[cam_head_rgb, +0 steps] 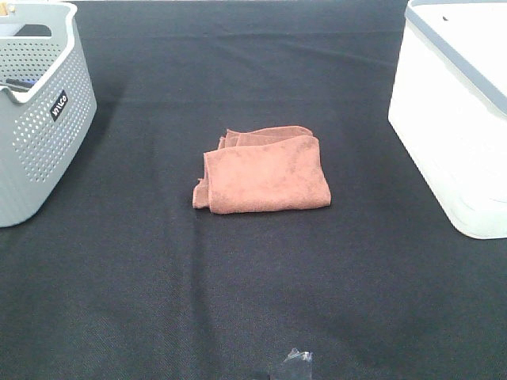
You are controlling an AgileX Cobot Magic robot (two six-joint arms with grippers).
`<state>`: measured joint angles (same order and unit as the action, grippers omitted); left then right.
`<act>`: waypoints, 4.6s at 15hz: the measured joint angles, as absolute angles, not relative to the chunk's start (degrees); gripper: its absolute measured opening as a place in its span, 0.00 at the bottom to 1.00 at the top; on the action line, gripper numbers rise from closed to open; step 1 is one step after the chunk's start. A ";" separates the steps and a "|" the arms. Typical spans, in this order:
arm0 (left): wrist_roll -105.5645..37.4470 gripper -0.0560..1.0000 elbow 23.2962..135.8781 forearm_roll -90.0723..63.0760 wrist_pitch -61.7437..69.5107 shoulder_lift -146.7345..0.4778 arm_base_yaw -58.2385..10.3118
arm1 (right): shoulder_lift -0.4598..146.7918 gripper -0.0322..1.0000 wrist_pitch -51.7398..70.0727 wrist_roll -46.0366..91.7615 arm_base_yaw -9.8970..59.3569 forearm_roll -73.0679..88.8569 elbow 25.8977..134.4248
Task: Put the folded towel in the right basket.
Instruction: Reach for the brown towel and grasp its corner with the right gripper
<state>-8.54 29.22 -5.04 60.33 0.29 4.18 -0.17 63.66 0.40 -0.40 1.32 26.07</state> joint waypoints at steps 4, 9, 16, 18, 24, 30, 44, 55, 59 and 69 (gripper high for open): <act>-8.54 0.97 29.22 -5.04 60.33 0.29 4.18 | -0.17 0.96 63.66 0.40 -0.40 1.32 26.07; -8.54 0.97 29.22 -5.04 60.33 0.29 4.18 | -0.17 0.96 63.66 0.40 -0.40 1.32 26.07; -8.54 0.97 29.22 -5.04 60.33 0.29 4.18 | -0.17 0.96 63.66 0.40 -0.40 1.32 26.07; -8.54 0.97 29.22 -5.04 60.33 0.29 4.18 | -0.17 0.96 63.66 0.40 -0.40 1.32 26.07; -8.54 0.97 29.22 -5.04 60.33 0.29 4.18 | 23.43 0.96 64.00 0.34 -0.40 4.13 32.89; -8.54 0.97 29.22 -5.04 60.33 0.29 4.18 | 56.26 0.96 59.30 6.25 -0.40 19.60 52.20; -8.54 0.97 29.22 -5.10 60.33 0.29 4.18 | 124.68 0.96 58.73 11.06 11.29 29.11 100.44; -8.54 0.97 29.22 -5.10 60.33 0.29 4.18 | 136.08 0.96 50.02 11.06 11.29 30.54 100.84; -8.54 0.97 29.22 -5.10 60.33 0.29 4.18 | 137.97 0.95 50.48 11.06 11.40 32.03 101.99; -8.54 0.97 29.22 -5.10 60.33 0.29 4.18 | 142.78 0.30 39.48 9.40 26.70 33.40 106.28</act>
<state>-8.54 29.22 -5.10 60.33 0.29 4.18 142.78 39.48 9.40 26.70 33.40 106.28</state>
